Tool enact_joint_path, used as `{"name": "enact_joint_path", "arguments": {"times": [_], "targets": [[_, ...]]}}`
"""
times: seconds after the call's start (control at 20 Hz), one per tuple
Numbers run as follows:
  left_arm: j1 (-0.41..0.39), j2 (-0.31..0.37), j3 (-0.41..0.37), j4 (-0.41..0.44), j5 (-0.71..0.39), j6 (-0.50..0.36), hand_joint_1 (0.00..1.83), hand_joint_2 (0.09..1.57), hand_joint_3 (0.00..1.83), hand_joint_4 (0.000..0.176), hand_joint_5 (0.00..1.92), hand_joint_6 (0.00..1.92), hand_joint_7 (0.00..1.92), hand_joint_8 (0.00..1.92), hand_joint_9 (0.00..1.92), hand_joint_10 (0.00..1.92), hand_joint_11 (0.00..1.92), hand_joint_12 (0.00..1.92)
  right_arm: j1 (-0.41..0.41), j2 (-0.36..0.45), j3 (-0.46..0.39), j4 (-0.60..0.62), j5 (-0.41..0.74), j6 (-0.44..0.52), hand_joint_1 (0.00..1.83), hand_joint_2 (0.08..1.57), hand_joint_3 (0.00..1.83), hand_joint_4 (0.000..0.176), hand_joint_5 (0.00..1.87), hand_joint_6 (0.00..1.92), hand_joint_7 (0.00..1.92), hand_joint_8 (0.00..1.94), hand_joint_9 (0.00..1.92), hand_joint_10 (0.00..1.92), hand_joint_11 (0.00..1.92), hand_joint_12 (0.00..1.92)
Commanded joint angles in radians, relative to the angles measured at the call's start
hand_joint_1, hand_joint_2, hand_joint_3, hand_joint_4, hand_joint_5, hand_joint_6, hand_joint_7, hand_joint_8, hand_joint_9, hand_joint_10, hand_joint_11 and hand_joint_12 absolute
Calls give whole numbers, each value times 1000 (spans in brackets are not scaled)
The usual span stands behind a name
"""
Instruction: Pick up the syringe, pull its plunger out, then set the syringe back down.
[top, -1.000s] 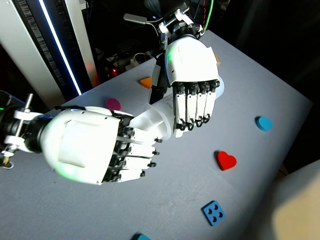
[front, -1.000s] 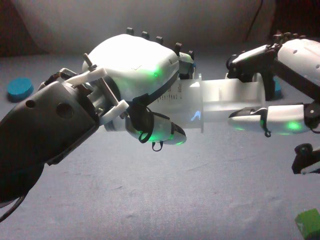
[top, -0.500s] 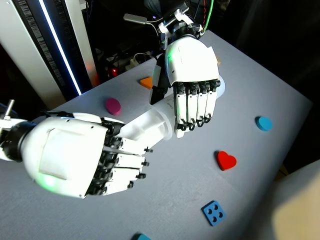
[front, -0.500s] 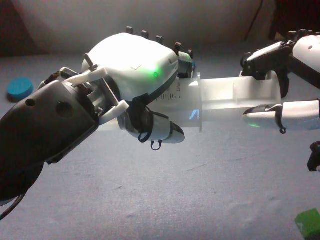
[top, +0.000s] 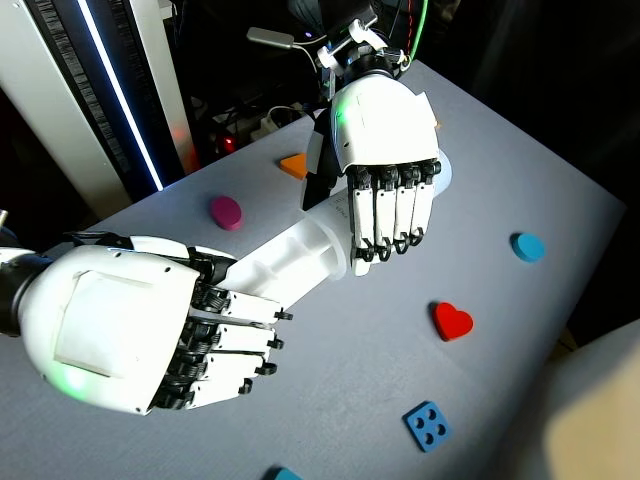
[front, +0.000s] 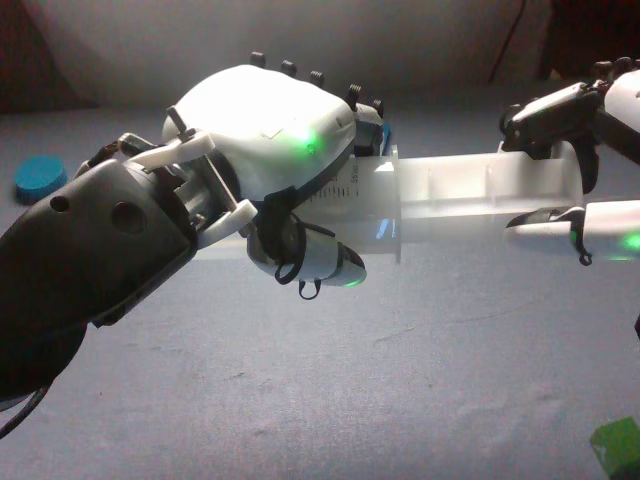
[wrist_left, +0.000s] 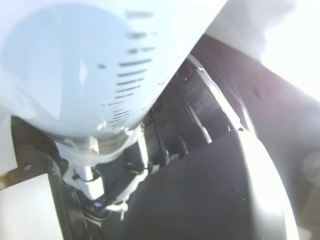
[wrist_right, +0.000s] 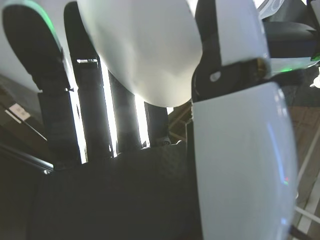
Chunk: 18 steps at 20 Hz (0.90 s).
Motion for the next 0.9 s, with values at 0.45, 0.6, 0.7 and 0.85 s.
{"name": "enact_joint_path", "arguments": {"times": [0.45, 0.6, 0.7, 0.85], "targets": [[-13, 12, -1, 58, -54, 21, 1384, 1112, 1, 0, 886, 841, 985, 1065, 977, 1240, 915, 1148, 30, 42, 17, 15, 114, -29, 1381, 1110, 0, 0, 881, 946, 960, 966, 1033, 1176, 1016, 1136], [-13, 12, -1, 58, -47, 26, 1383, 1119, 1, 0, 864, 863, 969, 1091, 974, 1245, 914, 1155, 42, 47, 19, 14, 103, -40, 1382, 1105, 0, 0, 899, 900, 969, 961, 1038, 1175, 1008, 1124], [-11, 13, -3, 58, -47, 26, 1383, 1119, 0, 0, 863, 863, 962, 1097, 983, 1243, 954, 1168, 51, 54, 21, 14, 96, -44, 1380, 1112, 1, 0, 871, 918, 964, 979, 1028, 1191, 1009, 1122], [-14, 16, -1, 58, -44, 26, 1384, 1115, 0, 0, 884, 839, 964, 1093, 989, 1234, 932, 1162, 62, 63, 25, 10, 90, -47, 1379, 1118, 0, 0, 846, 954, 962, 983, 1022, 1199, 1005, 1119]]}}
